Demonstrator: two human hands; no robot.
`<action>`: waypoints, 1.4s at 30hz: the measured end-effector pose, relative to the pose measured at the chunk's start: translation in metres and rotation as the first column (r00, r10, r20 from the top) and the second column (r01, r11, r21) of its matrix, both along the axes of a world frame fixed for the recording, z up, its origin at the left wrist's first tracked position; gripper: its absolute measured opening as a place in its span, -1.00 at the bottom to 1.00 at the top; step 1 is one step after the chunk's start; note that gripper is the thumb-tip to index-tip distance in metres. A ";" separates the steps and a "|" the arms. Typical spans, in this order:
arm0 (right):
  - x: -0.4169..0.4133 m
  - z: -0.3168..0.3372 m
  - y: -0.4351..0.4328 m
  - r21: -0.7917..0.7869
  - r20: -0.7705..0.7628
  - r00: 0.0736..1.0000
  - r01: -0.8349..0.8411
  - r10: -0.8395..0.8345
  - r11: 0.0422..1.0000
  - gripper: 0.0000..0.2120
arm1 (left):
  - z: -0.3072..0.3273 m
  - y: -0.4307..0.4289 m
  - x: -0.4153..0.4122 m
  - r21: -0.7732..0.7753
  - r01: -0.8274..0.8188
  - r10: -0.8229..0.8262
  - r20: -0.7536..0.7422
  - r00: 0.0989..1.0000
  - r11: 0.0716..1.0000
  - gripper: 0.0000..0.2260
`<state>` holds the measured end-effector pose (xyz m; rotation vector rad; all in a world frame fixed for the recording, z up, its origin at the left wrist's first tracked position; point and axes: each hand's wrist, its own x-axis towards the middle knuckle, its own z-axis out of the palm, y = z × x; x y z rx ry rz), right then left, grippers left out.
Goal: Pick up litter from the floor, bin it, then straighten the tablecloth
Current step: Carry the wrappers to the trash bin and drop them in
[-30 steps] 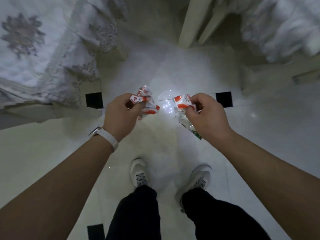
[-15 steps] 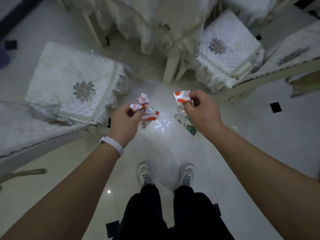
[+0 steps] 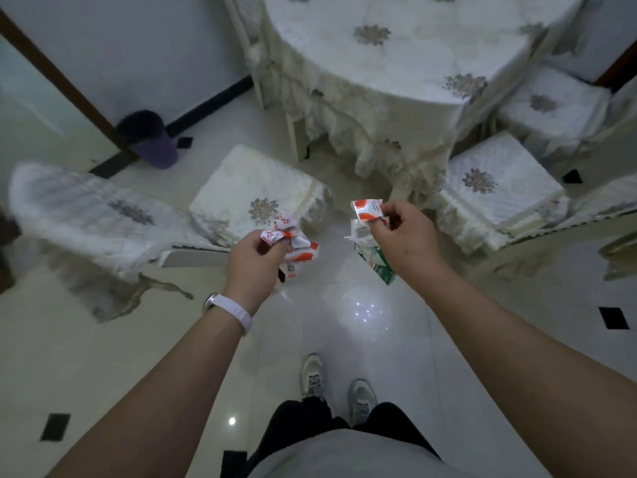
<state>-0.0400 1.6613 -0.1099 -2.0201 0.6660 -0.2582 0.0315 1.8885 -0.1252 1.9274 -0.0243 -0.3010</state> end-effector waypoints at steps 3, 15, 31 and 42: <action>0.001 0.016 0.021 0.003 0.041 0.995 -0.091 0.090 0.996 -0.90 | 0.020 0.029 -0.018 -0.018 -0.098 0.099 0.048 0.994 0.995 -0.93; 0.007 0.050 0.170 -0.072 0.041 0.914 -0.399 0.403 0.914 -0.94 | 0.048 0.179 -0.061 -0.053 -0.319 0.323 0.143 0.935 0.946 -0.93; 0.088 0.064 0.497 -0.157 0.085 0.831 -0.534 0.550 0.831 -0.91 | 0.055 0.501 -0.012 -0.006 -0.410 0.402 0.204 0.893 0.912 -0.90; 0.194 0.061 0.575 -0.100 0.092 0.812 -0.568 0.576 0.817 -0.93 | 0.044 0.575 0.081 0.010 -0.460 0.452 0.174 0.875 0.888 -0.80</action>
